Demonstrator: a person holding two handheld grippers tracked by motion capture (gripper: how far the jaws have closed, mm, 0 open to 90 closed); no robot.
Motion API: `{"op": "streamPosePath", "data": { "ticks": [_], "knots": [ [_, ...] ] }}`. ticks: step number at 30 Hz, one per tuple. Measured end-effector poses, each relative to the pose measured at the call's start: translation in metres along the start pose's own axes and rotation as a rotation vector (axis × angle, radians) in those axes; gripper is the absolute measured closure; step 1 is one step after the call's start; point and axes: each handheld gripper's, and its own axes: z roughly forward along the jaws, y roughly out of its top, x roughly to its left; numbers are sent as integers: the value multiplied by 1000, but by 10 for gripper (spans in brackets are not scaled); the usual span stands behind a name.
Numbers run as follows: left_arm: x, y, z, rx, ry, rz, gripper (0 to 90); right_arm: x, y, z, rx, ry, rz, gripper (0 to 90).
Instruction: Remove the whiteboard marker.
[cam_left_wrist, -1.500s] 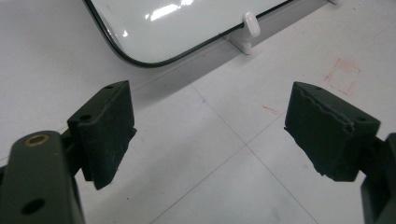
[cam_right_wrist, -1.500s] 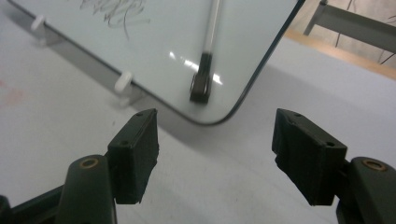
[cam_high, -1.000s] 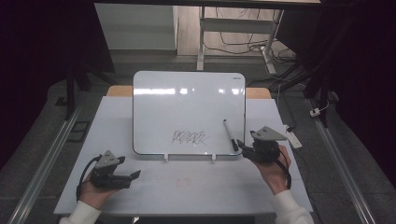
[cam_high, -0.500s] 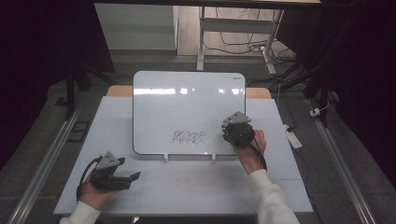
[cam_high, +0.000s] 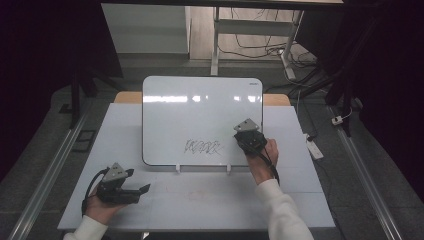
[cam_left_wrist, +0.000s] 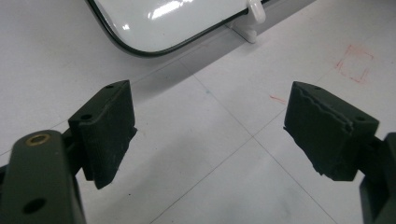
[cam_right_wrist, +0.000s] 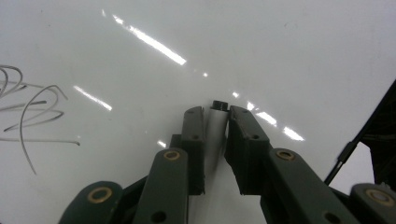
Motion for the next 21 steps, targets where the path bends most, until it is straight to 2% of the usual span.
{"op": "streamPosePath", "data": {
  "ticks": [2,5,11,16,18,19,21],
  "knots": [
    [0,0,0,0,1,0,173,0,0,0,0,8,15,800],
    [0,0,0,-1,4,0,174,1,0,-1,-10,5,7,802],
    [0,1,1,-1,5,-7,177,-4,0,-18,-105,16,26,803],
    [0,3,0,-9,9,-15,178,-13,-5,-39,-199,80,94,803],
    [-1,4,0,-11,8,-14,179,-14,-7,-46,-219,113,125,803],
    [-1,4,0,-11,8,-14,179,-14,-7,-46,-219,113,125,803],
    [-4,8,0,-13,7,-11,179,-14,-10,-56,-252,155,137,803]
  ]
}}
